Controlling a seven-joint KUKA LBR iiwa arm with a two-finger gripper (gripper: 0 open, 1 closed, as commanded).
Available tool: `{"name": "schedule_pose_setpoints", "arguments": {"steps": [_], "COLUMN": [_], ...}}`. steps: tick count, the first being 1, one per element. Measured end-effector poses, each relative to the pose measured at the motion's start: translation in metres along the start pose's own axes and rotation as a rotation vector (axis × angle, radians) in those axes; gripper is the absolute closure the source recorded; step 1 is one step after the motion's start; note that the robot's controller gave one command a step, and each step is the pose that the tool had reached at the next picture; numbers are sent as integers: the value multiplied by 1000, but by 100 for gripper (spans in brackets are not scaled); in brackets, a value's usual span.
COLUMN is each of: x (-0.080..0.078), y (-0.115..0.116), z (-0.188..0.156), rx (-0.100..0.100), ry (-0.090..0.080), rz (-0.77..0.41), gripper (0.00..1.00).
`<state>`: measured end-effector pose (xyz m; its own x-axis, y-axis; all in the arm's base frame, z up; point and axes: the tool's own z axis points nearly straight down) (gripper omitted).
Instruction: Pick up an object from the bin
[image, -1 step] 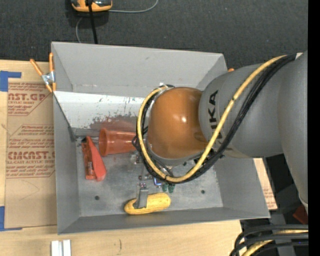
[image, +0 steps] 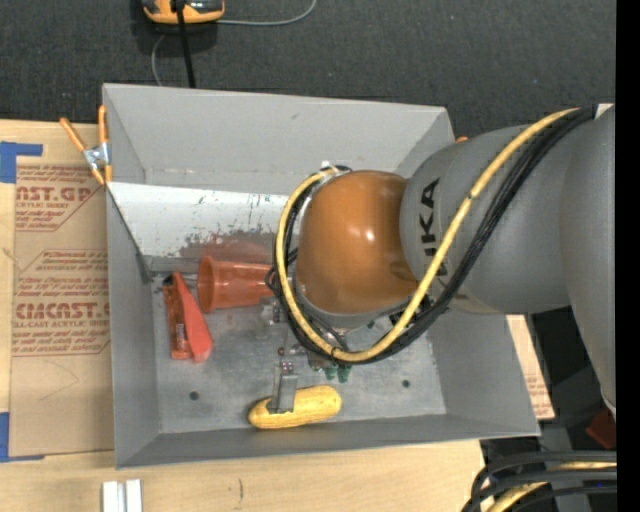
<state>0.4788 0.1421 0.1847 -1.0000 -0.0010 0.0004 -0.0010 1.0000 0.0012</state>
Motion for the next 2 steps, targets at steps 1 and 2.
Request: {"name": "schedule_pose_setpoints", "arguments": {"steps": [1, 2], "x": [-11, -14], "y": [-32, -36], "z": [48, 104], "rx": [-1, 0], "ry": [-4, -3], "rz": [-30, -47], "gripper": [0, 0]}}
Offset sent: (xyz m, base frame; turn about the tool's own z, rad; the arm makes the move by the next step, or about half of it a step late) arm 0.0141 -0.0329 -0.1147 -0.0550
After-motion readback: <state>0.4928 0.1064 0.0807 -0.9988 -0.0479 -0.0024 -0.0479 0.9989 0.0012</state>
